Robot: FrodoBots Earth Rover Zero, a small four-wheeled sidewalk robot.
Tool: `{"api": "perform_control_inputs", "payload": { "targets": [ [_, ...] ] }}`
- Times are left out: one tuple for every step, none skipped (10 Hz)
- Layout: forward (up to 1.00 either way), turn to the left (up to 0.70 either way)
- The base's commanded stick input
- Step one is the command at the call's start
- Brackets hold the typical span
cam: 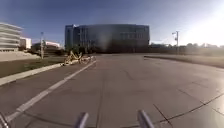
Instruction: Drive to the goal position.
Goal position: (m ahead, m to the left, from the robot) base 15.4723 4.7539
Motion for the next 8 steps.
{"api": "perform_control_inputs", "payload": {
  "targets": [
    [0.70, 0.01],
    [0.70, 0.01],
    [0.70, 0.00],
    [0.70, 0.00],
    [0.70, 0.01],
    [0.70, 0.00],
    [0.70, 0.01],
    [0.70, 0.01]
  ]
}}
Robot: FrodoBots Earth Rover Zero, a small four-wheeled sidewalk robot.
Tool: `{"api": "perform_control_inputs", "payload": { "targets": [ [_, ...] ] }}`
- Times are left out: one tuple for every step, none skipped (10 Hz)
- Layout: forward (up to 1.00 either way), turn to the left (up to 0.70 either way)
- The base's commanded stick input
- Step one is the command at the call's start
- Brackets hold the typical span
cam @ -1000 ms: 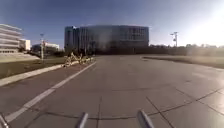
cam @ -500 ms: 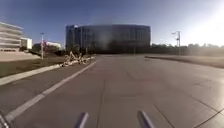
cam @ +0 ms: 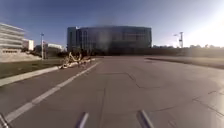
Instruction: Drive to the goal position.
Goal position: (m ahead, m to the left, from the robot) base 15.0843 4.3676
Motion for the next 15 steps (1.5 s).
{"api": "perform_control_inputs", "payload": {
  "targets": [
    [0.70, 0.01],
    [0.70, 0.01],
    [0.70, 0.00],
    [0.70, 0.00],
    [0.70, 0.00],
    [0.70, 0.00],
    [0.70, -0.06],
    [0.70, -0.13],
    [0.70, -0.09],
    [0.70, -0.02],
    [0.70, 0.00],
    [0.70, 0.00],
    [0.70, 0.00],
    [0.70, 0.00],
    [0.70, 0.00]
  ]
}}
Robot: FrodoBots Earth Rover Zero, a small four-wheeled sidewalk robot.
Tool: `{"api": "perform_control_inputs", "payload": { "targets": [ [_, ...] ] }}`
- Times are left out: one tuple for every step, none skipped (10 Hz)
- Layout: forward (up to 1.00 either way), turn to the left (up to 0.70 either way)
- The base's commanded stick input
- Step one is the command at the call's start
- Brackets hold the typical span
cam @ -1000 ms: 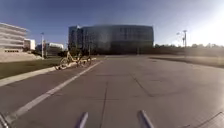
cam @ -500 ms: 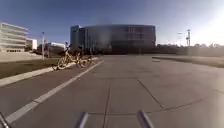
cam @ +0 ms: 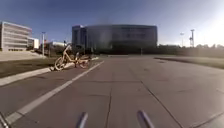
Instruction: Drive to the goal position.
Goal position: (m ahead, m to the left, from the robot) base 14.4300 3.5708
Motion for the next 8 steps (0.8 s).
{"api": "perform_control_inputs", "payload": {
  "targets": [
    [0.70, 0.00],
    [0.70, 0.00],
    [0.70, 0.00],
    [0.70, 0.00],
    [0.70, 0.00],
    [0.70, 0.00],
    [0.70, 0.00],
    [0.70, 0.00]
  ]
}}
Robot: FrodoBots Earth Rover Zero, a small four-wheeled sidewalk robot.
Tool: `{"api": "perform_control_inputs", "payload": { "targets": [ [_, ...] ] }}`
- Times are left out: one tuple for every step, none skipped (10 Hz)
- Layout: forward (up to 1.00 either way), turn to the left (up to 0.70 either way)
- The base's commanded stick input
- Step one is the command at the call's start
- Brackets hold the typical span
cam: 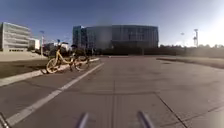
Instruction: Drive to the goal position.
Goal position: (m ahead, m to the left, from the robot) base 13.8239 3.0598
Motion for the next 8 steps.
{"api": "perform_control_inputs", "payload": {
  "targets": [
    [0.70, 0.00],
    [0.70, 0.00],
    [0.70, 0.00],
    [0.70, 0.00],
    [0.70, 0.00],
    [0.70, 0.00],
    [0.70, 0.00],
    [0.70, 0.00]
  ]
}}
